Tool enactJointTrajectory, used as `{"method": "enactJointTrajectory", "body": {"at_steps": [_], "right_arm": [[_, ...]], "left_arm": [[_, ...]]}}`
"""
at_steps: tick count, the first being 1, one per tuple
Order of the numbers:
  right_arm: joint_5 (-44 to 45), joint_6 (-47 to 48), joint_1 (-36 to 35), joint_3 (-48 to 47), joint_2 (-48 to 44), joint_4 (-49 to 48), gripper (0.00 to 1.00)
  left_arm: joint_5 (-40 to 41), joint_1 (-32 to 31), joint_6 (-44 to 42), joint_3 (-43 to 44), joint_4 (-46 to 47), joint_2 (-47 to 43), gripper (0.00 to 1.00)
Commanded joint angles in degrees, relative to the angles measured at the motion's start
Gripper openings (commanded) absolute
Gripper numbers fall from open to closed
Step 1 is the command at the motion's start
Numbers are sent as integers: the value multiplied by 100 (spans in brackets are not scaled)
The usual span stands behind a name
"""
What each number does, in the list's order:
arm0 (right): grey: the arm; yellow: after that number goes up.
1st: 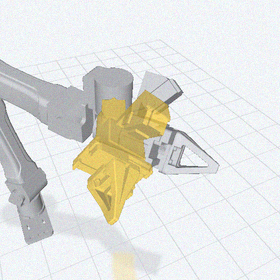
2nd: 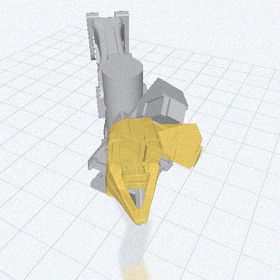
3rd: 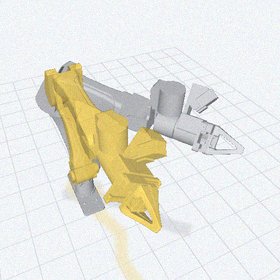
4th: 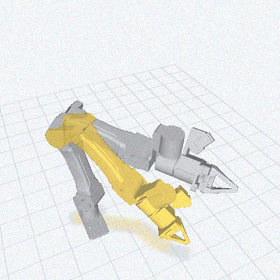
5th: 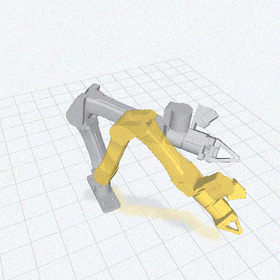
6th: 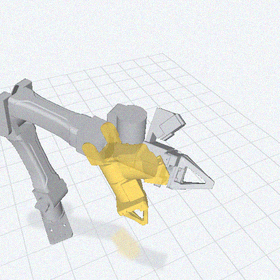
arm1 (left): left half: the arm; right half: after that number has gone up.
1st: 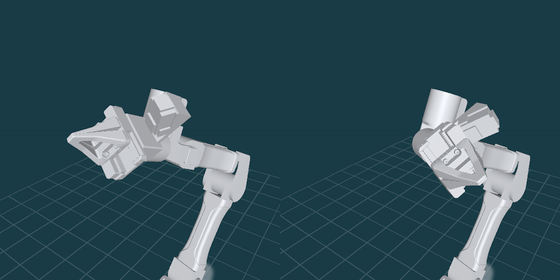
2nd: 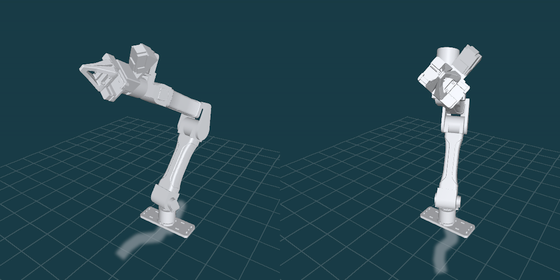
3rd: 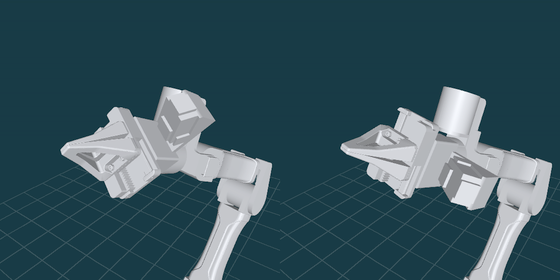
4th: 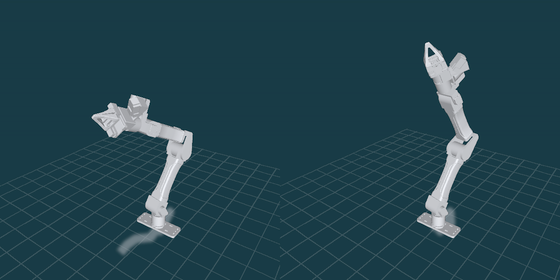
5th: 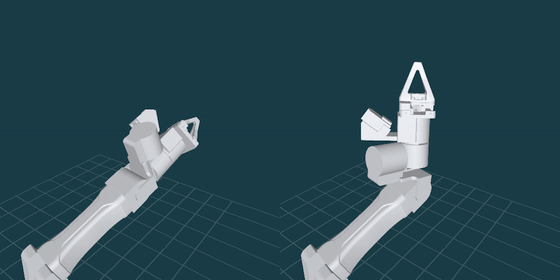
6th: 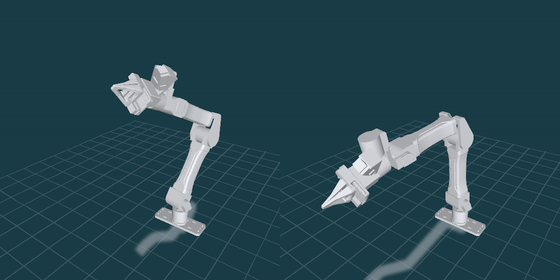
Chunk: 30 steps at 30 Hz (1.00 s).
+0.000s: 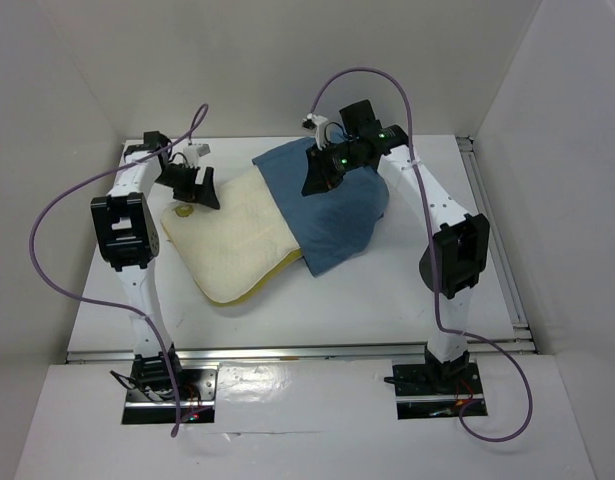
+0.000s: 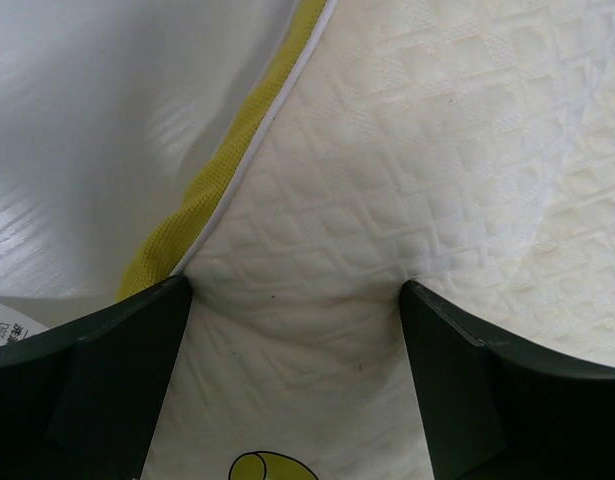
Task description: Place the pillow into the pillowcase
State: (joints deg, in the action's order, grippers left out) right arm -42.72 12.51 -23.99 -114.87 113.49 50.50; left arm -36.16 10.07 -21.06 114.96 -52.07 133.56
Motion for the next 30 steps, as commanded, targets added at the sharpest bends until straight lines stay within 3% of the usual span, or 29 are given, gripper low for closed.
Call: {"method": "enactJointTrajectory", "body": {"at_steps": [1, 5, 10, 15, 17, 18, 24, 30], "right_arm": [[-79, 67, 26, -220, -20, 92, 24], [-79, 67, 26, -272, 94, 92, 24], [-8, 67, -26, -326, 147, 92, 24], [97, 67, -27, -387, 200, 144, 24], [97, 67, -80, -448, 261, 144, 24], [97, 67, -80, -449, 261, 144, 24], [97, 67, -80, -449, 261, 83, 24], [202, -257, -80, -579, 208, -163, 27]], "left_arm": [[1453, 48, -486, -246, 181, -31, 100], [884, 48, -803, -44, -608, 529, 100], [566, 101, -751, 62, -708, 672, 98], [276, 31, -830, 62, -831, 549, 58], [276, -92, -830, 184, -1014, 697, 9], [276, -92, -777, 255, -1094, 698, 0], [276, -145, -567, 378, -867, 269, 0], [1644, -654, 14, -77, 916, -1646, 0]]}}
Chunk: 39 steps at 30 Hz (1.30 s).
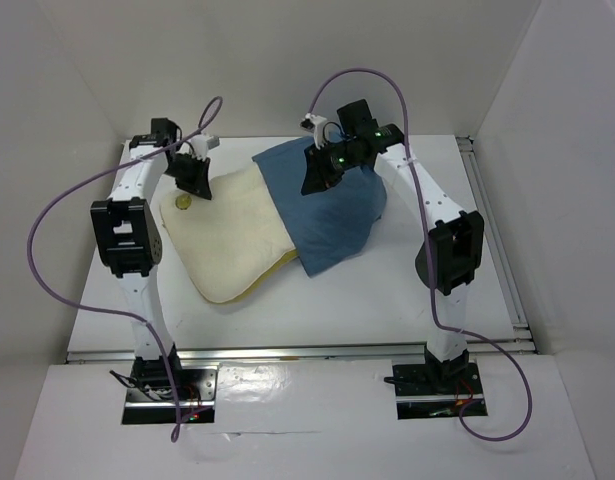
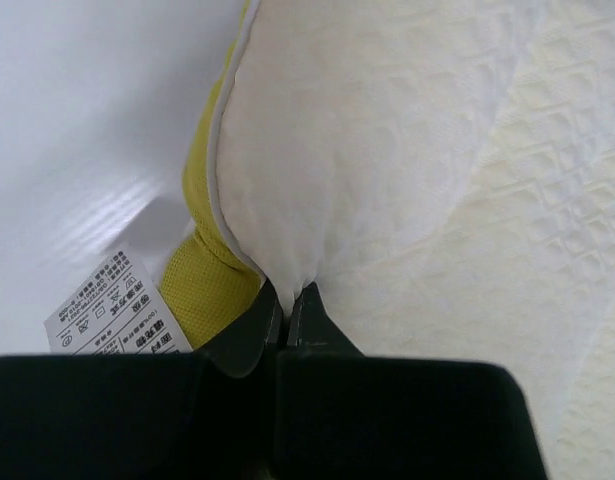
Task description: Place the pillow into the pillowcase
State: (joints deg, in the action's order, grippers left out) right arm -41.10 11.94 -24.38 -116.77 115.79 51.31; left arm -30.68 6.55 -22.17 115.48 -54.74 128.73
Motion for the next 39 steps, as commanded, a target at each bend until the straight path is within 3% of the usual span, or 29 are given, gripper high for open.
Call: {"method": "enactJointTrajectory", "body": {"at_steps": [1, 5, 6, 10, 15, 19, 25, 29, 36, 39], "right_arm": [[93, -306, -40, -460, -21, -340, 27], [348, -1262, 29, -715, -135, -1076, 43], [348, -1404, 30, -716, -214, -1244, 54], [603, -1731, 30, -1259, -215, -1791, 76], [1595, -2099, 178, -1665, -222, -2132, 76], [2045, -2205, 241, -1095, -583, -2783, 75], [2352, -1934, 188, -1445, -197, -2292, 71], [2511, -1854, 135, -876, -267, -2537, 71], [2748, -1660, 30, -874, -162, -2591, 71], [2809, -1608, 30, -874, -162, -2591, 61]], "left_arm": [[1351, -416, 126, -236, 1463, -1409, 0], [1951, -996, -208, -509, 2204, -2254, 0], [1951, -1058, -208, -509, 2205, -2342, 0], [2083, -1375, -436, -877, 2624, -3008, 0], [2574, -1902, -928, -2027, 3496, -3889, 0], [2707, -2192, -1114, -2590, 3847, -4408, 0], [2830, -2632, -1289, -2768, 4102, -4839, 0], [2997, -2913, -1482, -2890, 4155, -5093, 0], [3050, -3203, -1536, -2786, 4024, -5296, 0], [3102, -3353, -1536, -2707, 3910, -5349, 0]]}}
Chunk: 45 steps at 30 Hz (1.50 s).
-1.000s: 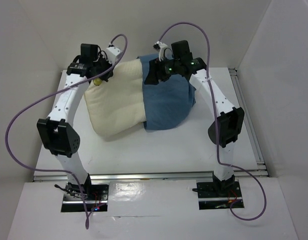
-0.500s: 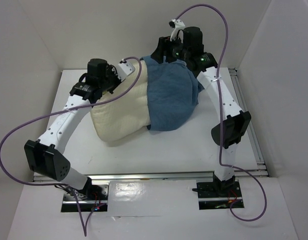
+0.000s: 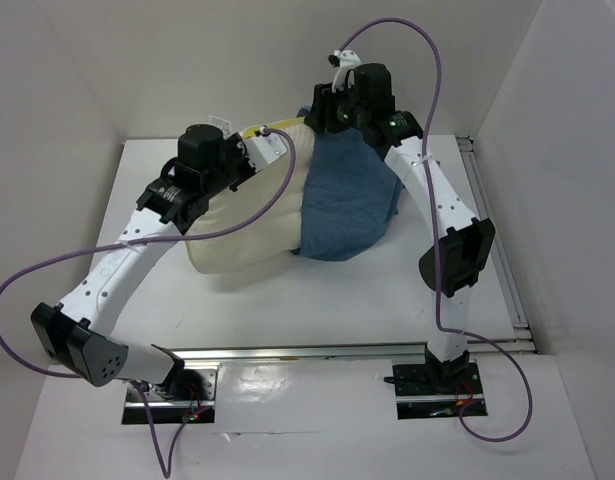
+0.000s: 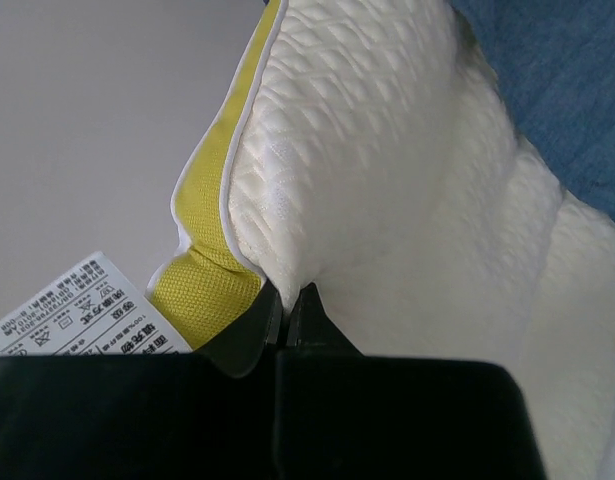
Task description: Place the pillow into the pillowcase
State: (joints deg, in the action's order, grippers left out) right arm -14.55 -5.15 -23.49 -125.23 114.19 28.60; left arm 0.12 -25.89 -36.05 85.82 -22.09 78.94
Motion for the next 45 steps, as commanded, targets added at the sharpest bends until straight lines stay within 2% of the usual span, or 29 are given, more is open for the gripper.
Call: {"method": "enactJointTrajectory", "body": {"at_steps": [1, 2, 3, 4, 6, 12, 18, 24, 28, 31, 34, 35, 38, 39, 40, 42, 45], "right_arm": [[154, 154, -60, -28, -2, -268, 54], [102, 154, -60, -28, -2, -267, 33], [40, 154, -60, -28, -2, -267, 21], [-47, 207, -60, 33, -63, -267, 4], [-188, 207, -112, 34, -64, -267, 0], [-786, 76, -244, 86, -274, -267, 0], [-1453, -380, -902, -396, -327, -48, 0], [-1998, -864, -1448, -880, -389, 23, 0], [-2368, -1198, -1501, -1152, -389, -64, 0], [-2439, -1199, -1501, -865, -511, -127, 0], [-1940, -822, -1501, -355, -722, -74, 0], [-1729, -734, -1501, 38, -897, -74, 5], [-937, -461, -1203, 489, -1179, -214, 29], [-832, -409, -1115, 630, -1180, -275, 38], [-622, -339, -940, 631, -1250, -276, 53], [-454, -259, -764, 631, -1303, -338, 59], [-120, -119, -456, 631, -1356, -461, 61]], "left_arm": [[93, -188, -87, 260, 644, -370, 0], [93, -241, -86, 260, 644, -370, 0], [93, -241, -86, 260, 583, -370, 0], [163, -311, -86, 260, 583, -431, 0], [164, -364, -86, 190, 583, -432, 0], [348, -417, -25, -47, 767, -432, 0], [515, -470, 160, -101, 934, -257, 0], [656, -470, 590, 259, 934, -27, 0], [770, -522, 827, 444, 987, 87, 0], [770, -522, 968, 672, 987, 201, 0], [770, -522, 969, 568, 987, 96, 0], [709, -522, 969, 463, 987, 43, 0], [656, -522, 1021, 409, 961, -36, 0], [656, -522, 1021, 348, 961, -115, 0], [656, -522, 1021, 348, 900, -176, 0], [656, -522, 1074, 286, 821, -177, 0], [595, -522, 1126, 155, 820, -309, 0]]}}
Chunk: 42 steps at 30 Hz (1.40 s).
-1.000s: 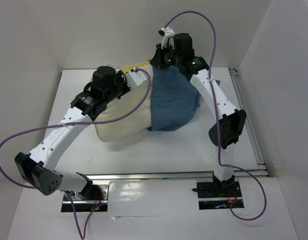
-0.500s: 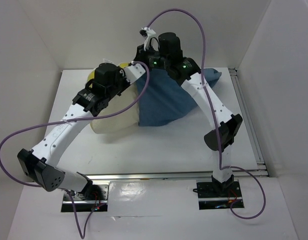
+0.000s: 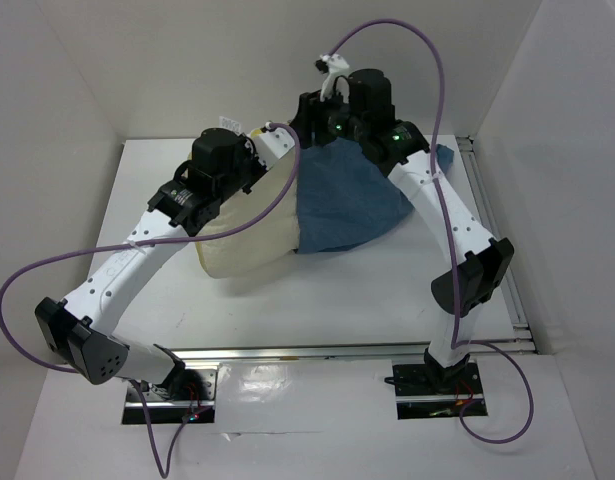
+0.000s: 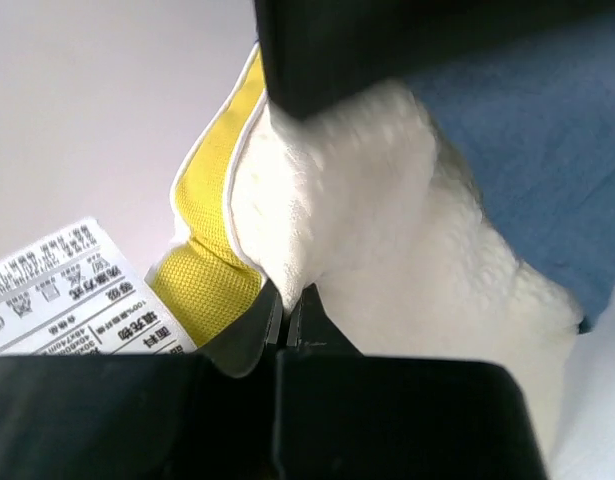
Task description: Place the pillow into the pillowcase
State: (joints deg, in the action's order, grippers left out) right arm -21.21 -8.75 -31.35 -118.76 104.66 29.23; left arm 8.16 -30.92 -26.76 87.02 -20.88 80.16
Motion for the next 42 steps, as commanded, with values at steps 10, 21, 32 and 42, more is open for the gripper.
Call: {"method": "enactJointTrajectory", "body": {"at_steps": [10, 21, 32, 42], "right_arm": [[1567, 971, 762, 476, -535, -954, 62], [2263, 1464, 868, 1153, -148, -1209, 48], [208, 842, 816, 662, -165, -1166, 0], [-1192, 14, -353, -533, 19, -911, 0]], "left_arm": [[-263, -20, 146, 33, 647, -484, 0], [-263, -72, 92, 210, 542, -484, 0], [-210, -134, 92, 157, 489, -484, 0], [44, -406, 92, 157, 734, -317, 0]]}}
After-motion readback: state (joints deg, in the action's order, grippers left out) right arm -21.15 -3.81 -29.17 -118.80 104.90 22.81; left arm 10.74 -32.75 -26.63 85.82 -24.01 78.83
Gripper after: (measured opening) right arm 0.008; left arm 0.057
